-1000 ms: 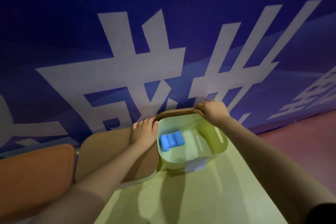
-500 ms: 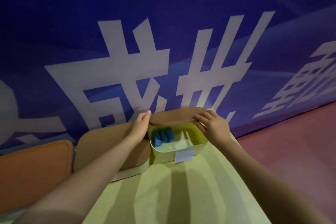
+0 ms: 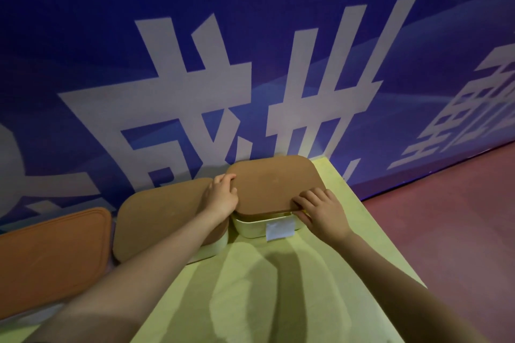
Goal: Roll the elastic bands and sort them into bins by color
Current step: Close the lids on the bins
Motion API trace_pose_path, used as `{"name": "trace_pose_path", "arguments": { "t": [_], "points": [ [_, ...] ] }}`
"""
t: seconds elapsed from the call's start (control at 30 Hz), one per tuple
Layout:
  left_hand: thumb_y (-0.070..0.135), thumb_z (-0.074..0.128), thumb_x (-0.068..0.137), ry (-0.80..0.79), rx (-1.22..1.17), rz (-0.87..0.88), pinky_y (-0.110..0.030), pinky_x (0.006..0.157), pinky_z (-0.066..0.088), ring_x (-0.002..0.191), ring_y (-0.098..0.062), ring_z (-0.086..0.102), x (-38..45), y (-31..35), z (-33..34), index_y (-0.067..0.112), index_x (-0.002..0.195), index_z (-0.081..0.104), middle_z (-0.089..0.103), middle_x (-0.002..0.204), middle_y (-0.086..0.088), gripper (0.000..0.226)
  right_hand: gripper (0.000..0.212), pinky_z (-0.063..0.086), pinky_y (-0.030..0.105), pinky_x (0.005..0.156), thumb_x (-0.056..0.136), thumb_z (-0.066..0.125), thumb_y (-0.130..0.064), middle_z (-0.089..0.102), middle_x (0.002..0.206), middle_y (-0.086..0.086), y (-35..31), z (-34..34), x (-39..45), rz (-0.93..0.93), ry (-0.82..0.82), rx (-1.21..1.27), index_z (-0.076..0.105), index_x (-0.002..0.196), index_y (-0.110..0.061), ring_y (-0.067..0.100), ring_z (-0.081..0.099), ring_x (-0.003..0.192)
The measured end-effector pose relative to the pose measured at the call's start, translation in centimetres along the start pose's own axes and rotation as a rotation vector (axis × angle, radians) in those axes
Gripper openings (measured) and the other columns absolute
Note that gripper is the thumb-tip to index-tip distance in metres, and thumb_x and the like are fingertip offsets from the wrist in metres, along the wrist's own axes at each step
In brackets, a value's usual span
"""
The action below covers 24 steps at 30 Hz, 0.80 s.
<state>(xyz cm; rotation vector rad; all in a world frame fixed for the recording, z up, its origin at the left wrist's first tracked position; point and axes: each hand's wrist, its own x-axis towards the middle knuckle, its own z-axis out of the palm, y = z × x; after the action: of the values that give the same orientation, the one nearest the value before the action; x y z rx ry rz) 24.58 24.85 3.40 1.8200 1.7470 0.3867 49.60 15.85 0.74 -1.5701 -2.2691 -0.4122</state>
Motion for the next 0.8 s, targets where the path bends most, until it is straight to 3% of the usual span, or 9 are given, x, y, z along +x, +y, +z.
{"name": "trace_pose_path", "arguments": {
  "t": [0.07,0.27,0.47,0.53,0.6,0.7,0.8],
  "points": [
    [0.016,0.045,0.097,0.02,-0.032,0.012,-0.037,0.112,0.029,0.134,-0.025,0.034,-0.1,-0.3,0.1,0.02,0.14,0.042,0.036,0.147,-0.005,0.044,0.032,0.046,0.031,0.07,0.092,0.047,-0.042,0.064,0.092,-0.004,0.0,-0.3,0.1,-0.056,0.0,0.0,0.069,0.098,-0.02,0.02,0.057,0.083],
    [0.019,0.044,0.096,0.042,0.048,0.121,-0.037,0.112,0.028,0.135,-0.024,0.032,-1.0,-1.2,0.5,0.02,0.141,0.04,0.034,0.148,-0.004,0.045,0.03,0.047,0.033,0.068,0.092,0.049,-0.042,0.062,0.089,-0.002,0.3,0.2,-0.4,-0.075,-0.028,0.084,0.068,0.096,-0.018,0.021,0.057,0.081],
    [0.019,0.046,0.094,0.133,0.164,0.23,-0.035,0.106,0.031,0.13,-0.023,0.034,-1.3,-2.0,0.2,0.018,0.132,0.05,0.042,0.136,-0.005,0.038,0.037,0.044,0.035,0.061,0.094,0.045,-0.038,0.056,0.072,0.002,0.3,0.4,2.4,0.14,-0.045,0.286,0.065,0.076,-0.014,0.023,0.051,0.069],
    [0.018,0.048,0.092,0.165,0.22,0.243,-0.038,0.108,0.029,0.136,-0.024,0.028,-1.0,-1.9,0.3,0.016,0.126,0.053,0.039,0.138,-0.006,0.034,0.037,0.045,0.035,0.07,0.093,0.042,-0.041,0.06,0.086,0.002,0.6,0.5,4.2,0.267,-0.093,0.28,0.067,0.086,-0.015,0.024,0.054,0.083],
    [0.018,0.048,0.092,0.156,0.259,0.246,-0.039,0.113,0.024,0.143,-0.024,0.019,-0.6,-1.3,0.4,0.015,0.122,0.052,0.035,0.145,-0.006,0.031,0.039,0.042,0.036,0.087,0.094,0.041,-0.044,0.059,0.115,0.004,1.1,0.9,5.6,0.356,-0.196,0.214,0.064,0.111,-0.018,0.025,0.052,0.109],
    [0.021,0.044,0.094,0.116,0.279,0.236,-0.039,0.116,0.021,0.146,-0.022,0.014,0.3,-0.2,0.7,0.013,0.125,0.048,0.033,0.149,-0.006,0.032,0.063,0.024,0.043,0.112,0.093,0.026,-0.057,0.034,0.151,0.007,1.0,1.9,6.7,0.398,-0.355,0.12,0.041,0.142,-0.021,0.027,0.024,0.142],
    [0.032,0.037,0.099,0.051,0.269,0.166,-0.04,0.117,0.016,0.147,-0.023,0.007,0.8,0.9,1.5,0.009,0.147,0.026,0.016,0.158,-0.01,0.054,0.082,0.005,0.046,0.118,0.084,-0.002,-0.063,0.014,0.16,0.009,0.0,2.8,6.9,0.42,-0.436,0.055,0.02,0.152,-0.023,0.026,0.004,0.148]
  ]
}}
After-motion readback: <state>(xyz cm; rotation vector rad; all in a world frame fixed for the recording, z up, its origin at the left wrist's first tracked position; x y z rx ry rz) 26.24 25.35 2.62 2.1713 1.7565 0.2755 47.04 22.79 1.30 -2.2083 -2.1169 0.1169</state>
